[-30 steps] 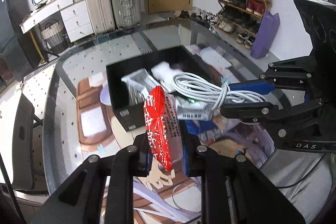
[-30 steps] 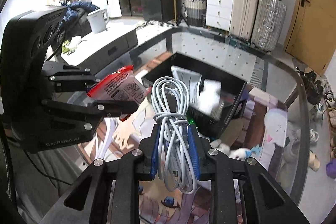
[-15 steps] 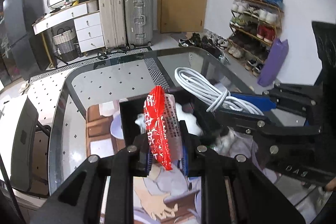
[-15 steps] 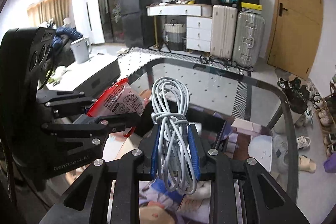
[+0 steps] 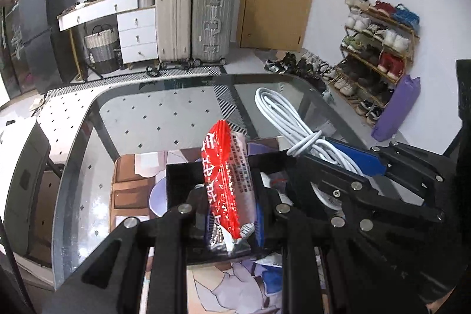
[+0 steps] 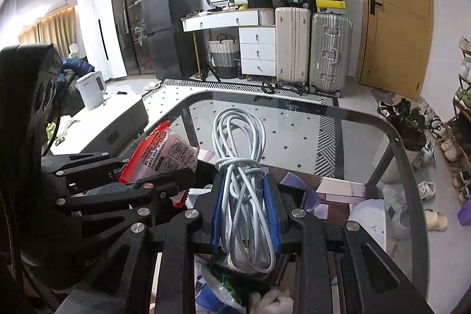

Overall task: Organize soft objects
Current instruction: 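Lower both items into the bin and open both grippers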

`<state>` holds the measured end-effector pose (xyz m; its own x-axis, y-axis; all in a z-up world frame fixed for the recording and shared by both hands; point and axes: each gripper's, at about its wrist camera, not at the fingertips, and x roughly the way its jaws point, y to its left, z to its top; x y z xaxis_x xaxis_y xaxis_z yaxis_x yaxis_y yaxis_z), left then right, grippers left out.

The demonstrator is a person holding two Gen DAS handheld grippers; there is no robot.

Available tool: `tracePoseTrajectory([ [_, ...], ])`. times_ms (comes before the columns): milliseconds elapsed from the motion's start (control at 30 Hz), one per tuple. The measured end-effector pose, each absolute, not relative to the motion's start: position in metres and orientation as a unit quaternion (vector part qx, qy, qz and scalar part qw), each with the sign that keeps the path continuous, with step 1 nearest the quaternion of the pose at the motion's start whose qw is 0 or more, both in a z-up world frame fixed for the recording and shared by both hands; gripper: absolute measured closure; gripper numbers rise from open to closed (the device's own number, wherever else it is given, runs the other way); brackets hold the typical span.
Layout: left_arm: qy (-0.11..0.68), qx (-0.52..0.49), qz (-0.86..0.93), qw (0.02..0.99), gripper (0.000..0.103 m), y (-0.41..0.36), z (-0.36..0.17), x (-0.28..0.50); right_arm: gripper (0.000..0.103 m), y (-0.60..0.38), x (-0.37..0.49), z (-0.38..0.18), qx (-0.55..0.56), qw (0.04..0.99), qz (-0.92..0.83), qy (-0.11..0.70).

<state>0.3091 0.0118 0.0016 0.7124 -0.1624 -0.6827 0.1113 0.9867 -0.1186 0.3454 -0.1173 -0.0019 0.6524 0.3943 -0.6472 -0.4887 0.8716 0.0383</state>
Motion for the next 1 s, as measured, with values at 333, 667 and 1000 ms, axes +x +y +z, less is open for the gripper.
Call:
tracePoseTrajectory([
  [333, 0.423, -0.03, -0.064, 0.903, 0.084, 0.016, -0.047, 0.334, 0.078, -0.11, 0.368, -0.048, -0.069, 0.884, 0.252, 0.388],
  [667, 0.44, -0.022, -0.064, 0.896, 0.084, 0.008, -0.059, 0.333, 0.077, -0.114, 0.373, -0.07, -0.068, 0.869, 0.247, 0.423],
  [1000, 0.446, -0.02, -0.06, 0.893, 0.064, 0.007, -0.06, 0.329, 0.072, -0.124, 0.369, -0.069, -0.065, 0.871, 0.246, 0.421],
])
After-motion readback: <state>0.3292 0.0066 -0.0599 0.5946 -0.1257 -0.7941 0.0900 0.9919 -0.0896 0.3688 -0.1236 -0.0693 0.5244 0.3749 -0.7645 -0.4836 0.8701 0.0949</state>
